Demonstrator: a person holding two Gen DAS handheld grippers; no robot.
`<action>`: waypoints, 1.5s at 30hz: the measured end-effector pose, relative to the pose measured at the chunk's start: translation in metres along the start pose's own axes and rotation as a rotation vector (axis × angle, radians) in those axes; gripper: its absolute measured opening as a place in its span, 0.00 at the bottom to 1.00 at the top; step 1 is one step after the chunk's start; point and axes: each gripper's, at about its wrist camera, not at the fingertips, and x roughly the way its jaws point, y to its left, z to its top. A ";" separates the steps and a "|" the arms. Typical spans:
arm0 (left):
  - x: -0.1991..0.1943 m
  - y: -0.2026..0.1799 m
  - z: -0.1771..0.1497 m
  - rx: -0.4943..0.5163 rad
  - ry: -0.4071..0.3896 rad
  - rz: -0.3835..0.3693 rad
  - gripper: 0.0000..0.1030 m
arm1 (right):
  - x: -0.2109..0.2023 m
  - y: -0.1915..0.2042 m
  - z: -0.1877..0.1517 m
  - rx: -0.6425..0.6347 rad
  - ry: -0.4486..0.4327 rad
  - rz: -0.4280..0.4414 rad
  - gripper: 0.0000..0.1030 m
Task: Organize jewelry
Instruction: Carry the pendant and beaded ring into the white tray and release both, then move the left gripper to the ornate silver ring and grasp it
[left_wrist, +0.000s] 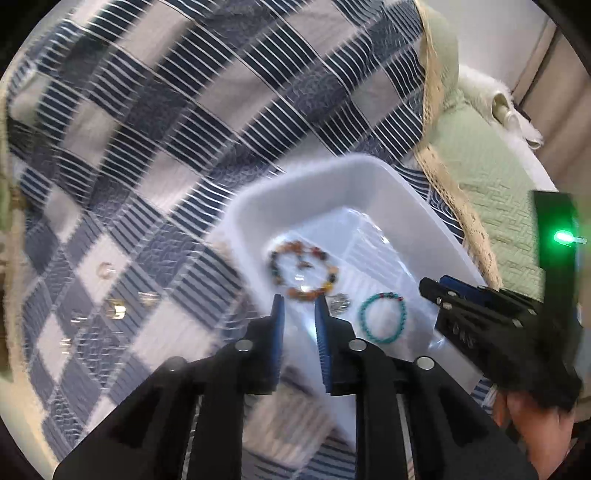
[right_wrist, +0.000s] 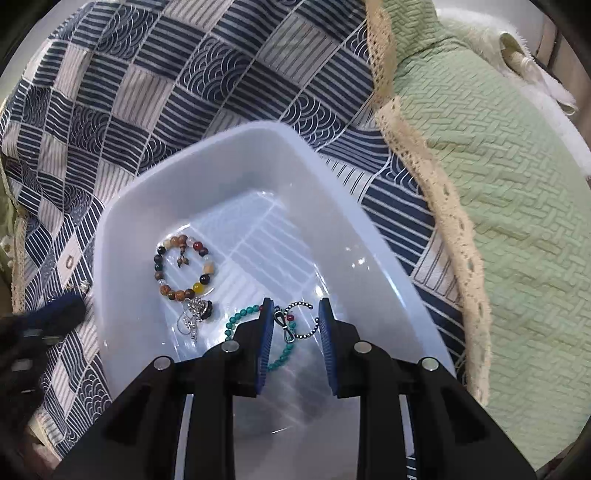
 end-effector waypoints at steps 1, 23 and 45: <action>-0.007 0.008 -0.003 -0.004 -0.010 0.022 0.17 | 0.004 0.001 0.000 0.000 0.010 -0.004 0.24; -0.041 0.073 -0.016 -0.078 -0.066 0.045 0.22 | 0.005 0.019 -0.005 -0.053 0.026 -0.091 0.49; 0.001 0.254 -0.026 -0.319 -0.033 0.224 0.79 | -0.037 0.210 -0.028 -0.352 -0.123 0.031 0.80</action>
